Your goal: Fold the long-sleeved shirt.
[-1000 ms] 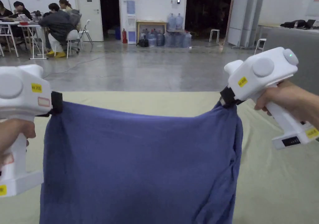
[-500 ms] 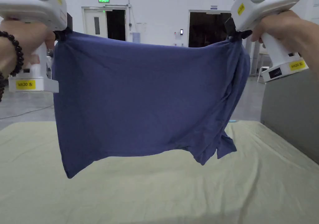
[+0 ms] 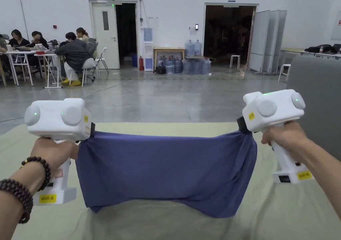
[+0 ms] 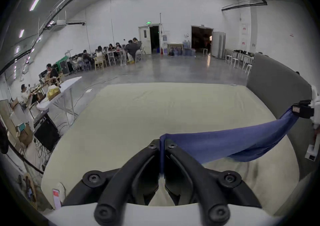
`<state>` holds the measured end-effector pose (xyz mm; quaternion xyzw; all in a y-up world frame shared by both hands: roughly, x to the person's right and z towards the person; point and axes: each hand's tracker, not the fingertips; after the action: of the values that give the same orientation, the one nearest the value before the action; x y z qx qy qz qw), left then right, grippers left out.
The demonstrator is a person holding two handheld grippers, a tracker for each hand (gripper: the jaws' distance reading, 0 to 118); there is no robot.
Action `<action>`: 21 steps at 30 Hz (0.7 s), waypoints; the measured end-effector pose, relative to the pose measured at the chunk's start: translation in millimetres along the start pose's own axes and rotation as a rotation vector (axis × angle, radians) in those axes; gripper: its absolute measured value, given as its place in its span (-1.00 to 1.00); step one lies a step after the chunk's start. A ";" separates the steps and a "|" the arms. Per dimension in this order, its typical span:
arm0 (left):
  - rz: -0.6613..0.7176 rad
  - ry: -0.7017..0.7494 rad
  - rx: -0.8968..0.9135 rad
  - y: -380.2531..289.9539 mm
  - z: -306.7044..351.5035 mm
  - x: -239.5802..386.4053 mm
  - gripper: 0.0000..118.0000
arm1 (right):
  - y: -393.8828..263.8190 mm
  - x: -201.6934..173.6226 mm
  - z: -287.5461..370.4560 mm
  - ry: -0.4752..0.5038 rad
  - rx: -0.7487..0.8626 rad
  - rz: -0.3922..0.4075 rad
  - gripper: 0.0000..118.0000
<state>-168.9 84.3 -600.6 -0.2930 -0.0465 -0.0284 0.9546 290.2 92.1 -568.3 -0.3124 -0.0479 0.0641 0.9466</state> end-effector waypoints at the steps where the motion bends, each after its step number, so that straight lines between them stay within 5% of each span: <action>1: 0.007 -0.013 -0.001 -8.9 18.2 -2.0 -1.00 | -12.0 -1.3 11.2 0.016 0.015 0.018 -0.90; 8: -0.060 -0.073 -0.050 -127.6 104.5 -14.3 -1.00 | -139.7 -11.7 101.0 0.123 -0.016 0.011 -0.90; 16: -0.066 -0.141 -0.346 -314.9 128.2 -21.8 -1.00 | -342.1 -43.9 117.6 0.197 -0.371 0.139 -0.90; 21: -0.078 -0.109 -0.444 -380.3 125.2 -29.6 -1.00 | -408.5 -59.6 117.6 0.231 -0.543 0.188 -0.92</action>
<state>-238.4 -158.9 -288.9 -0.4948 -0.1017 -0.0588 0.8610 253.4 -173.4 -233.1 -0.5619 0.0735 0.1002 0.8178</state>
